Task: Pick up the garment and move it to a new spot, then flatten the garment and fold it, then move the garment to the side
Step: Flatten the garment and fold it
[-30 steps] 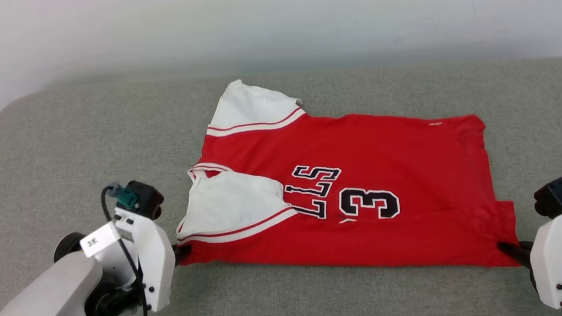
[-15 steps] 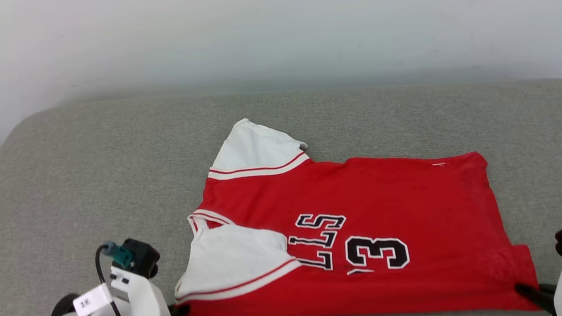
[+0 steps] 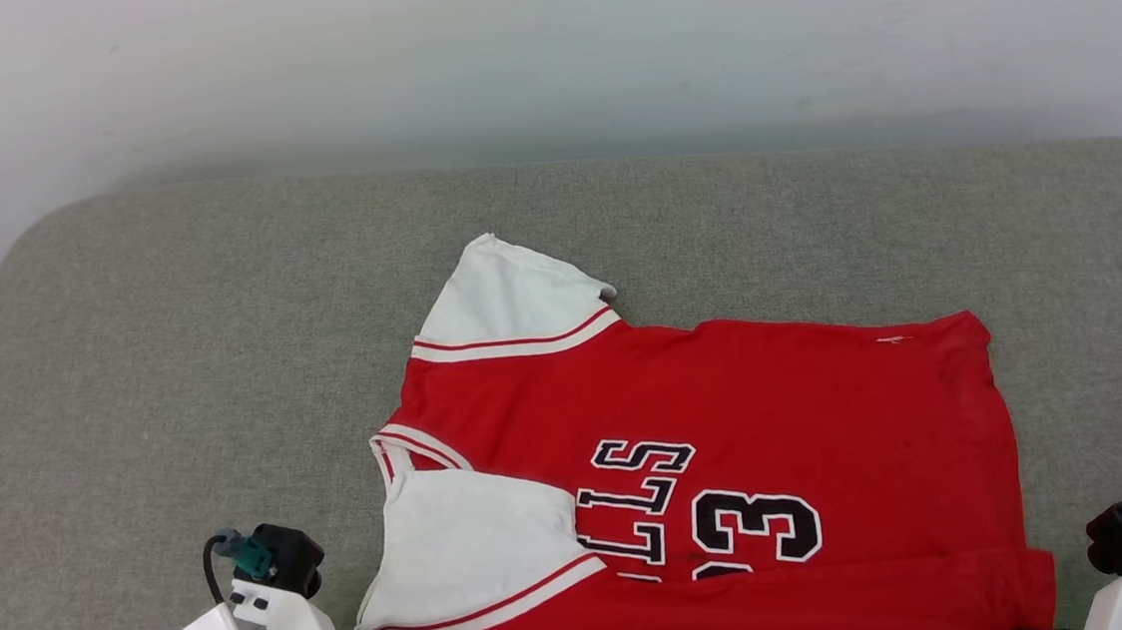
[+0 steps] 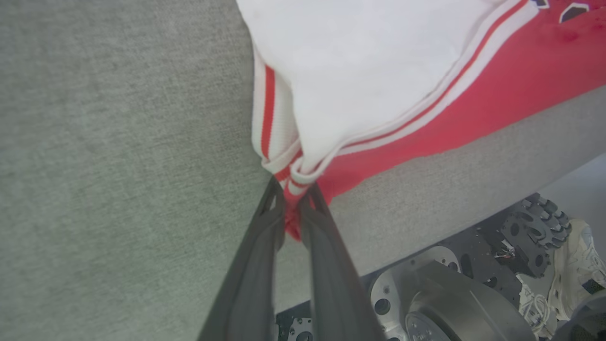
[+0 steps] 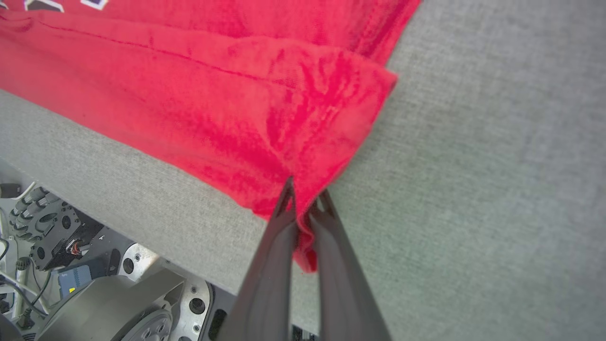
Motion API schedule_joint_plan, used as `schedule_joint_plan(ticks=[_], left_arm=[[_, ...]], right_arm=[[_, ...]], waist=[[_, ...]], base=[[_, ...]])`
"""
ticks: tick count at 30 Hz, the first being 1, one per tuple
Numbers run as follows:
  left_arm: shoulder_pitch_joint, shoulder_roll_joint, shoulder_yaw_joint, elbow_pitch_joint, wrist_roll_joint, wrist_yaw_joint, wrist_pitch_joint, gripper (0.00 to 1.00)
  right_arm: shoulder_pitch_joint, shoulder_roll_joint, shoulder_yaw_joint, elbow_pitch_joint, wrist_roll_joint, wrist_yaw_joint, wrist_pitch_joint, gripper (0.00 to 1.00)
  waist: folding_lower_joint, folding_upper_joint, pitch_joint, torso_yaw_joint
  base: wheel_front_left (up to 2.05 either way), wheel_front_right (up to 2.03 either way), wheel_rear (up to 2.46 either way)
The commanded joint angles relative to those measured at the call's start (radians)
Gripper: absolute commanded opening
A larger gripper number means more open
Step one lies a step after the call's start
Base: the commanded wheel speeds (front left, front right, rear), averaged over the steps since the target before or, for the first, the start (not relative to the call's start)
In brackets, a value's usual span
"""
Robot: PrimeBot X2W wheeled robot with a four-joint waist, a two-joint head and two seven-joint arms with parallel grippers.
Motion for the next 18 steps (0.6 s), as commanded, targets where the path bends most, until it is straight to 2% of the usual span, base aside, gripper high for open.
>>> schedule_joint_plan(ticks=[1,2,3,11,18], left_arm=[[0.003,-0.004,-0.001,0.011,0.009,-0.004,-0.008,0.05],[-0.002,-0.006,-0.002,0.019,0.016,-0.003,-0.014,0.67],[-0.008,-0.005,0.001,0.026,0.022,0.000,-0.024,1.00],[-0.040,0.036,0.036,-0.019,0.076,0.022,-0.110,1.00],[-0.112,0.050,0.099,-0.038,0.144,0.072,-0.226,1.00]], right_arm=[[-0.008,0.008,0.002,0.006,-0.007,-0.001,-0.013,0.01],[-0.009,0.015,-0.001,0.011,-0.009,-0.001,-0.028,0.43],[-0.012,0.018,-0.003,0.012,-0.017,-0.001,-0.047,1.00],[-0.008,0.059,-0.126,-0.005,-0.099,-0.001,-0.263,1.00],[-0.022,0.195,-0.311,-0.046,-0.256,-0.001,-0.462,1.00]], waist=[[0.0000,0.0000,0.000,0.000],[0.0000,0.0000,-0.001,0.001],[0.0000,0.0000,-0.004,0.001],[0.0000,0.0000,-0.033,0.001],[0.0000,0.0000,-0.029,-0.022]], base=[[0.00,0.00,0.00],[0.00,0.00,0.00],[0.00,0.00,0.00],[0.00,0.00,0.00],[0.00,0.00,0.00]])
